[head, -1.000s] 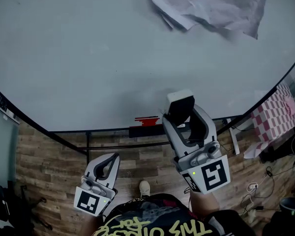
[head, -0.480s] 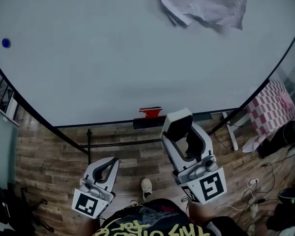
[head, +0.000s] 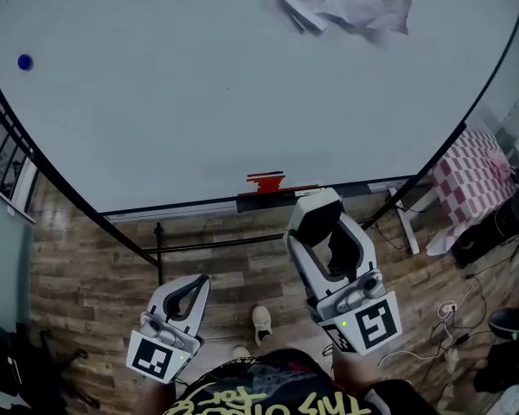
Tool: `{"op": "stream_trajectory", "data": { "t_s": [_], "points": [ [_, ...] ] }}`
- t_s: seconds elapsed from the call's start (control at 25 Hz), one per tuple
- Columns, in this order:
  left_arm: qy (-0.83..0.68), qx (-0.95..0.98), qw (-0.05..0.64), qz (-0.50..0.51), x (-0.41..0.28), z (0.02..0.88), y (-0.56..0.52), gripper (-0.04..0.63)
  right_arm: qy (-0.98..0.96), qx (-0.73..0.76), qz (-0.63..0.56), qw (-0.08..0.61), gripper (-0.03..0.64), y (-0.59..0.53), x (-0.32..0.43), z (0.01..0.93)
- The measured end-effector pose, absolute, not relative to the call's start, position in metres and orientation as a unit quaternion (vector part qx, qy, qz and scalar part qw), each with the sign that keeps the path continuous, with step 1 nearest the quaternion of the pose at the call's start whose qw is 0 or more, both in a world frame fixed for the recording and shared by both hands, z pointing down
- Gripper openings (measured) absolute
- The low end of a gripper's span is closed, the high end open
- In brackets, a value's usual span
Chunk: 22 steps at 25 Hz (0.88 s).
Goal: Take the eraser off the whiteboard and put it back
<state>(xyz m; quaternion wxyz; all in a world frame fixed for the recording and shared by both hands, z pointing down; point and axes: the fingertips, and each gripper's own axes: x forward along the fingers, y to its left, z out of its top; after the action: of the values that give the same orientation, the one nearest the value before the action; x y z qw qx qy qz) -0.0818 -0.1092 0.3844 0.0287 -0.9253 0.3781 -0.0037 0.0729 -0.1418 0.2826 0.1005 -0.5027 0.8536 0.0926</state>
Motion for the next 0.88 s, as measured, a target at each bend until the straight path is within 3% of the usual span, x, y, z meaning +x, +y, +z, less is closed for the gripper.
{"op": "stream_trajectory", "data": {
  "t_s": [0.88],
  "points": [
    [0.412,-0.911,0.028,0.005,-0.102,0.383,-0.125,0.003,0.848,-0.503,0.113,0.119,0.239,-0.221,0.077,0.239]
  ]
}}
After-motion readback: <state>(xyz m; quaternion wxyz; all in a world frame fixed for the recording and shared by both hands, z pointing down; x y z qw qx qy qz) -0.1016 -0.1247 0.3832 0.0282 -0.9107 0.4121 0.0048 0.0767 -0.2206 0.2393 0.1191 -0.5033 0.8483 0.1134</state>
